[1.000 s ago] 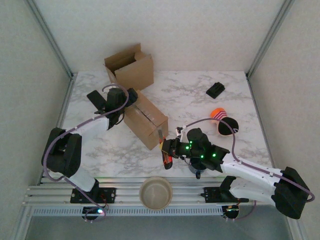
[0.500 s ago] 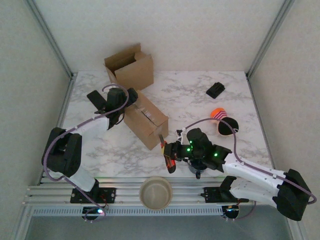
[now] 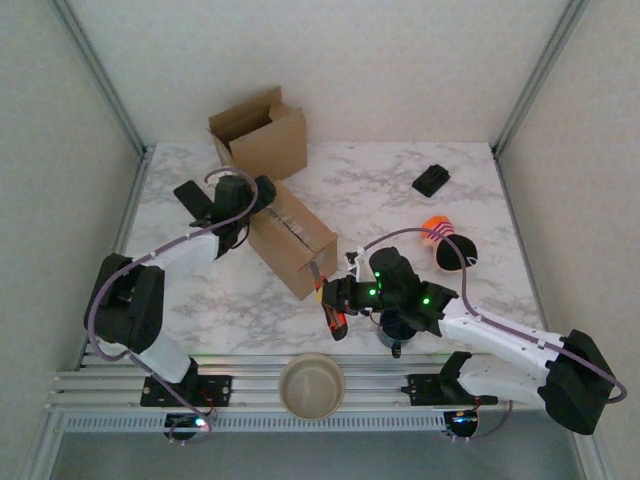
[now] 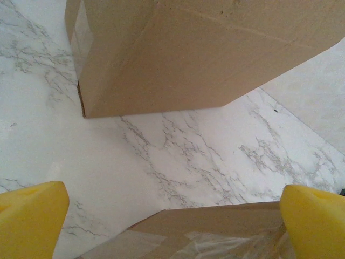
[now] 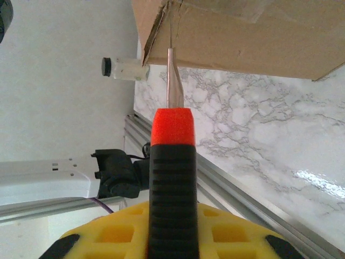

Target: Unpack the express box

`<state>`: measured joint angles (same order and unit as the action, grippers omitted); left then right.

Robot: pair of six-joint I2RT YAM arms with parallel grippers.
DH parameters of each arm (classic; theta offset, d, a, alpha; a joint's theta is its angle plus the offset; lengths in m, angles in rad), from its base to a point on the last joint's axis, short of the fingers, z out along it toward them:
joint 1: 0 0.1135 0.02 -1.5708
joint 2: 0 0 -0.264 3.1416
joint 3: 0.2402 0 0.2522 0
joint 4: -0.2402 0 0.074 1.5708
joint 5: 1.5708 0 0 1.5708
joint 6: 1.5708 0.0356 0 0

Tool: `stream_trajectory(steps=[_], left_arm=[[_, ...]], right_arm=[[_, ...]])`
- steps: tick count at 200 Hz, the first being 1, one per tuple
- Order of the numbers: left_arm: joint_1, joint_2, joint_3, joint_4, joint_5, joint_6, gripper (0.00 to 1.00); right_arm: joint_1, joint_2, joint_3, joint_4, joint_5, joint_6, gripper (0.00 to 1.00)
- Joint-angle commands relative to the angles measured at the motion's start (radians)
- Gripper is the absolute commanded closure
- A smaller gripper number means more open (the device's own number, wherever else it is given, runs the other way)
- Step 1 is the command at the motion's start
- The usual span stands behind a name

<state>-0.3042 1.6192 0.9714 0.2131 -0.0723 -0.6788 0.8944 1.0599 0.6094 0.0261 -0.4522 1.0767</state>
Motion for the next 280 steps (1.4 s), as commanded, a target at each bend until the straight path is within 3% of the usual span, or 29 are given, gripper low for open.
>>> stream_trajectory(steps=[1, 46, 105, 170, 280], left_arm=[[-0.010, 0.068, -0.031, -0.131, 0.022, -0.014, 0.00], [-0.010, 0.074, -0.026, -0.130, 0.025, -0.013, 0.00], [-0.010, 0.082, -0.022, -0.132, 0.031, -0.017, 0.00], [-0.012, 0.077, -0.021, -0.147, 0.034, -0.018, 0.00], [-0.015, 0.031, -0.052, -0.168, 0.046, -0.020, 0.00]], right_arm=[[-0.004, -0.028, 0.017, 0.030, 0.041, 0.023, 1.00], [-0.004, -0.086, 0.010, -0.008, 0.113, 0.035, 1.00], [-0.005, -0.056, 0.010, -0.003, 0.114, 0.060, 1.00], [-0.008, -0.150, 0.095, -0.391, 0.455, -0.017, 1.00], [-0.138, 0.407, 0.492, -0.385, 0.459, -0.298, 1.00]])
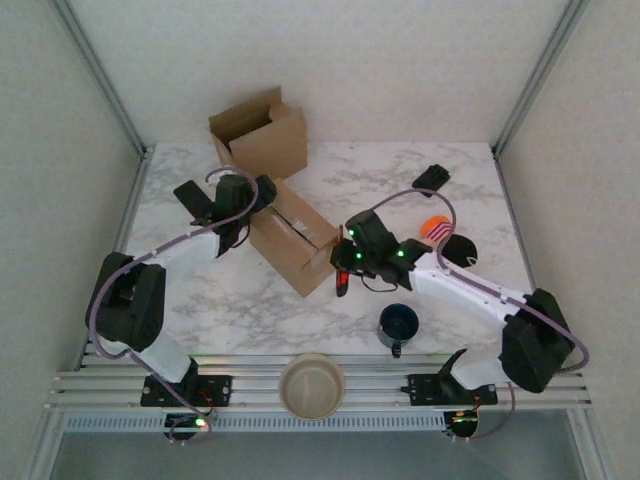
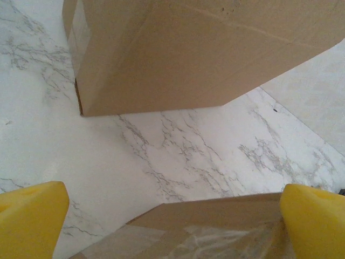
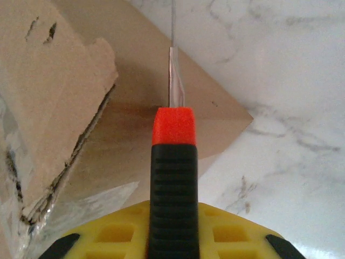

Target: Unpack the express box

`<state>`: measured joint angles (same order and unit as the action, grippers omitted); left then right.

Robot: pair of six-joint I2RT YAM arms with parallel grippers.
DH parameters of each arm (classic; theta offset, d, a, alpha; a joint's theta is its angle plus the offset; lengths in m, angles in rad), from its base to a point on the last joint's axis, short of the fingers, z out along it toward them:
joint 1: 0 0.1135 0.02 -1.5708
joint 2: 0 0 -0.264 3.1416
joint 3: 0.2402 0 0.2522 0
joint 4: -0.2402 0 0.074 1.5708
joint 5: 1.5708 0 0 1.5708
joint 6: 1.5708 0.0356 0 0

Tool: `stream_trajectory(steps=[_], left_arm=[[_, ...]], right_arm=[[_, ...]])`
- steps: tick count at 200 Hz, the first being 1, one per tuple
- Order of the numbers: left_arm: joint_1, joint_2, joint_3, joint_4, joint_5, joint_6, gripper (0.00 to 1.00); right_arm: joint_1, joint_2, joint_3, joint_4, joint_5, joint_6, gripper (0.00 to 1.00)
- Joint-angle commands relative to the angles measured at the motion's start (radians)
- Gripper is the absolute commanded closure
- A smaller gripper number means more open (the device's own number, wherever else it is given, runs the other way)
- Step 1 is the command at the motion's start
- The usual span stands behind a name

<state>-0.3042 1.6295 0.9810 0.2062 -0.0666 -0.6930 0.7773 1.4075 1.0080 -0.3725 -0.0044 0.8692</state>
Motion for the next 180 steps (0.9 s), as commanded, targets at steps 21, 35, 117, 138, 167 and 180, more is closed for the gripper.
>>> stream_trajectory(steps=[21, 35, 117, 138, 167, 180], left_arm=[[-0.018, 0.010, -0.074, -0.160, 0.046, -0.007, 0.00], [-0.019, 0.007, -0.082, -0.160, 0.046, -0.008, 0.00], [-0.021, 0.058, -0.072, -0.164, 0.035, -0.020, 0.00], [-0.022, 0.066, -0.063, -0.175, 0.027, -0.022, 0.00], [-0.022, 0.071, -0.053, -0.192, 0.010, -0.022, 0.00], [-0.022, 0.070, -0.049, -0.205, -0.006, -0.026, 0.00]], right_arm=[[-0.058, 0.121, 0.152, 0.007, -0.004, -0.123, 1.00], [-0.082, 0.161, 0.186, 0.009, -0.025, -0.141, 1.00], [-0.135, 0.105, 0.148, -0.013, -0.050, -0.179, 1.00], [-0.135, -0.012, 0.073, -0.029, -0.094, -0.199, 1.00], [-0.136, -0.163, -0.033, 0.013, -0.273, -0.220, 1.00], [-0.139, -0.215, -0.084, 0.063, -0.355, -0.211, 1.00]])
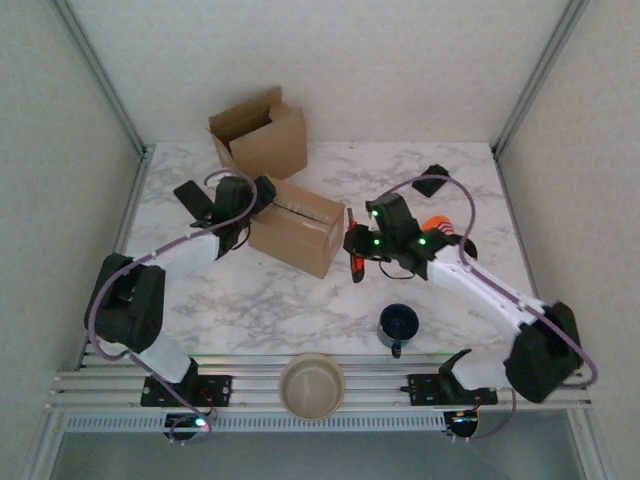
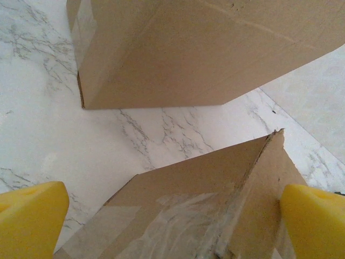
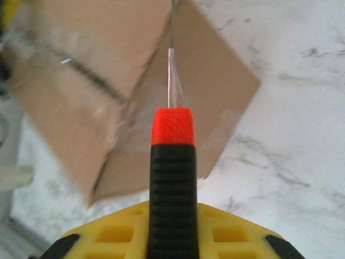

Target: Unpack the express box

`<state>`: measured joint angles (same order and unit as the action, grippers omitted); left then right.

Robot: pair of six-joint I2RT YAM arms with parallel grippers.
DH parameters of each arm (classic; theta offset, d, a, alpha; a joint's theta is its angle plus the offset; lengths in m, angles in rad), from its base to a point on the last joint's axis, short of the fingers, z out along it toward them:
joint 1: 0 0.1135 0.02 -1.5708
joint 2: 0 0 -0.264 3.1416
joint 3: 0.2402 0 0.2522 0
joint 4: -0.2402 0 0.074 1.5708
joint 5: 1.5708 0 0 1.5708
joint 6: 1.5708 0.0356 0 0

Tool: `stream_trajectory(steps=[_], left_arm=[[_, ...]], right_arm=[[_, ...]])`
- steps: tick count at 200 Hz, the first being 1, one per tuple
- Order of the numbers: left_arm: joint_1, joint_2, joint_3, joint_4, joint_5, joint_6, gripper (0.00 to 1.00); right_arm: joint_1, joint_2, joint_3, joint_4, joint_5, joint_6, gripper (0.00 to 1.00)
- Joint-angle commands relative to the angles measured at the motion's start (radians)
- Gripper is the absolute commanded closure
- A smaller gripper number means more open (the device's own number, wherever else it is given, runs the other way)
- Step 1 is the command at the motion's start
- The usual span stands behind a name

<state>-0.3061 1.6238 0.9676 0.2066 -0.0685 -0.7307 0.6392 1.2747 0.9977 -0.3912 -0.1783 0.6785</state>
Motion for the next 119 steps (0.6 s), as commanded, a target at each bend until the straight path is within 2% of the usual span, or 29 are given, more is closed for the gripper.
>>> stream_trajectory(steps=[1, 31, 66, 119], left_arm=[[-0.020, 0.077, -0.035, -0.207, -0.005, 0.012, 0.00], [-0.021, 0.086, -0.011, -0.273, -0.067, 0.005, 0.00], [-0.027, 0.094, -0.008, -0.305, -0.115, -0.004, 0.00], [-0.037, 0.119, 0.003, -0.329, -0.151, -0.003, 0.00]], right_arm=[[-0.001, -0.086, -0.077, 0.085, -0.187, -0.019, 1.00], [-0.019, -0.159, -0.155, 0.176, -0.289, 0.011, 1.00], [-0.048, -0.169, -0.209, 0.278, -0.367, 0.065, 1.00], [-0.064, -0.164, -0.248, 0.299, -0.343, 0.110, 1.00]])
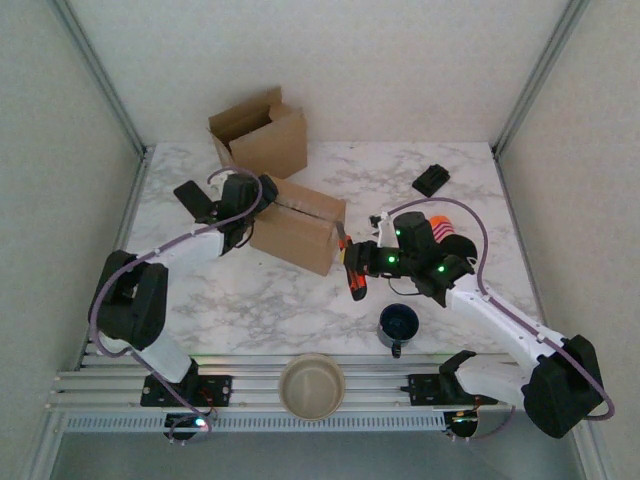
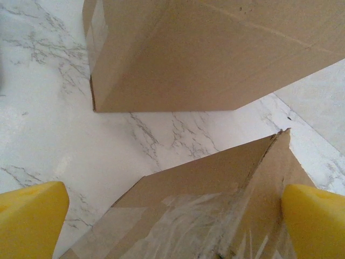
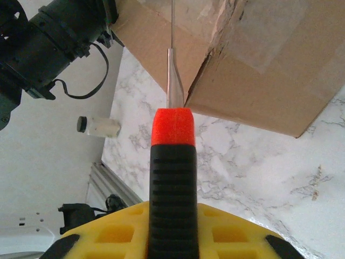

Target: Unpack the express box

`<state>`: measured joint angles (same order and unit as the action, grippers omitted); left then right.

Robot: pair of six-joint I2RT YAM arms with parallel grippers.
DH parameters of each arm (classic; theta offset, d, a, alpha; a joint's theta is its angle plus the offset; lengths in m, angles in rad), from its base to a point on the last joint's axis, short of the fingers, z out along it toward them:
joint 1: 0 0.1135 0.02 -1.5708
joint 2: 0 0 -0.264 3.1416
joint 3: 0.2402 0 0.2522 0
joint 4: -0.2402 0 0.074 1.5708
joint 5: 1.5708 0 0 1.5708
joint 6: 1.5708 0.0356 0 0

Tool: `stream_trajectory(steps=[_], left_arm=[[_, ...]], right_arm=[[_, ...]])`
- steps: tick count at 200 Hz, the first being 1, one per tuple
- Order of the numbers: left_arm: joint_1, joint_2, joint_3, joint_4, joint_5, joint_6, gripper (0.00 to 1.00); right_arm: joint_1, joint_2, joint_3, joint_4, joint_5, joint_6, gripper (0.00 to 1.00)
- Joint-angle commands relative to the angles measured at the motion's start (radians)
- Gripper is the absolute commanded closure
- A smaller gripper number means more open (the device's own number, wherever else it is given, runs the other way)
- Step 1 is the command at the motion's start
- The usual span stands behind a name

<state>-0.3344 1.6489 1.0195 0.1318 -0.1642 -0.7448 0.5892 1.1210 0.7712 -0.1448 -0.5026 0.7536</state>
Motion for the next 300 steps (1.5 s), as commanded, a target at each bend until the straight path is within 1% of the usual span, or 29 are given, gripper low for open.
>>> stream_trajectory(steps=[1, 61, 120, 167, 209, 253, 300], left_arm=[[-0.009, 0.094, -0.048, -0.255, -0.057, 0.011, 0.00], [-0.018, 0.116, -0.035, -0.264, -0.076, 0.019, 0.00], [-0.021, 0.115, -0.031, -0.269, -0.083, 0.025, 0.00], [-0.022, 0.114, -0.029, -0.268, -0.084, 0.027, 0.00], [-0.021, 0.114, -0.027, -0.269, -0.084, 0.029, 0.00], [-0.022, 0.114, -0.025, -0.268, -0.083, 0.032, 0.00], [-0.021, 0.111, -0.025, -0.270, -0.083, 0.033, 0.00]], right_arm=[[-0.015, -0.010, -0.022, 0.053, -0.019, 0.036, 1.00], [-0.027, 0.031, -0.036, 0.083, -0.023, 0.058, 1.00], [-0.034, 0.077, -0.002, 0.076, 0.003, 0.059, 1.00], [-0.035, 0.110, 0.015, 0.098, -0.004, 0.070, 1.00], [-0.035, 0.108, 0.026, 0.103, 0.004, 0.073, 1.00], [-0.036, 0.089, 0.041, 0.072, 0.023, 0.060, 1.00], [-0.037, 0.119, 0.045, 0.086, 0.021, 0.065, 1.00]])
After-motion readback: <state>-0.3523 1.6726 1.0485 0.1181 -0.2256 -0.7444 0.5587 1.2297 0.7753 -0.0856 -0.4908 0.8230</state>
